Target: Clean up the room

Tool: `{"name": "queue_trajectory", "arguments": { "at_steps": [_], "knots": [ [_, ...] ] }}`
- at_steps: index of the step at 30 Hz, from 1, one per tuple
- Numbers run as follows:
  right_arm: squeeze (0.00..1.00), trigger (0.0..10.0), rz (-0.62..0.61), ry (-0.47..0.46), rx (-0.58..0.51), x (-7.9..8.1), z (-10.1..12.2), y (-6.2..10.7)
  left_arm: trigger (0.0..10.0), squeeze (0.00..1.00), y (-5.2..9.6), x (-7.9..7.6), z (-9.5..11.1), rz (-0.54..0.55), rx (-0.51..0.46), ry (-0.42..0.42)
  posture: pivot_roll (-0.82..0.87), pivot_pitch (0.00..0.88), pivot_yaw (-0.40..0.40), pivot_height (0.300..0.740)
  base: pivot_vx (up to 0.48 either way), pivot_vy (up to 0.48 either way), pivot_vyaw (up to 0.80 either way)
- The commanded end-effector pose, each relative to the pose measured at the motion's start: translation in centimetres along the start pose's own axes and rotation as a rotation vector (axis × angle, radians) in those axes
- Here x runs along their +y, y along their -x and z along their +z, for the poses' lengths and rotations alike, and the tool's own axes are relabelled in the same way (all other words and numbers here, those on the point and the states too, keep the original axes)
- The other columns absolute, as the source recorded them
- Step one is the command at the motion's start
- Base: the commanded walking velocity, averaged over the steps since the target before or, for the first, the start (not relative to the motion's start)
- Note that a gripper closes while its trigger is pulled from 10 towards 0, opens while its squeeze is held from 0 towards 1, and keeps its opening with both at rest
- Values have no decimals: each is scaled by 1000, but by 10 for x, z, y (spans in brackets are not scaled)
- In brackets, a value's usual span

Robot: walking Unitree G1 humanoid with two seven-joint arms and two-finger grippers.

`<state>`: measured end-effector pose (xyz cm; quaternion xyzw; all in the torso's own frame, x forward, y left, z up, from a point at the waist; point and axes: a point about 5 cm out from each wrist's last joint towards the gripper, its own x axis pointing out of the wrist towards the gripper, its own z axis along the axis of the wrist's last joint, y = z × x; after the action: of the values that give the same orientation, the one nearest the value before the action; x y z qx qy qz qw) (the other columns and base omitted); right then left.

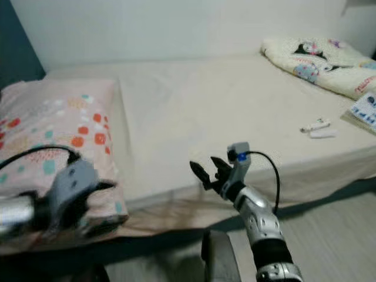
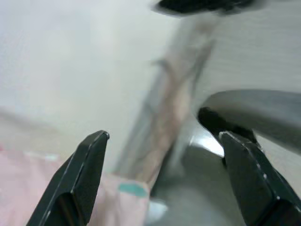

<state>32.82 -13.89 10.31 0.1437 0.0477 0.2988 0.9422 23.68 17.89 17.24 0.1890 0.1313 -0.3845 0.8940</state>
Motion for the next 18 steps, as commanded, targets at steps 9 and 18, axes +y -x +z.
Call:
{"name": "queue_trajectory", "arguments": {
  "at_steps": [9,18],
  "knots": [
    [0,10000,-18,12,3,-6,0,4,10000,0,49,-26,-102,-239,724,-148,-105,24,-82,444,0,0,0],
    [0,10000,-17,9,0,-4,0,3,10000,0,50,8,-98,-71,826,-322,-105,23,-78,444,0,0,0]
  ]
}}
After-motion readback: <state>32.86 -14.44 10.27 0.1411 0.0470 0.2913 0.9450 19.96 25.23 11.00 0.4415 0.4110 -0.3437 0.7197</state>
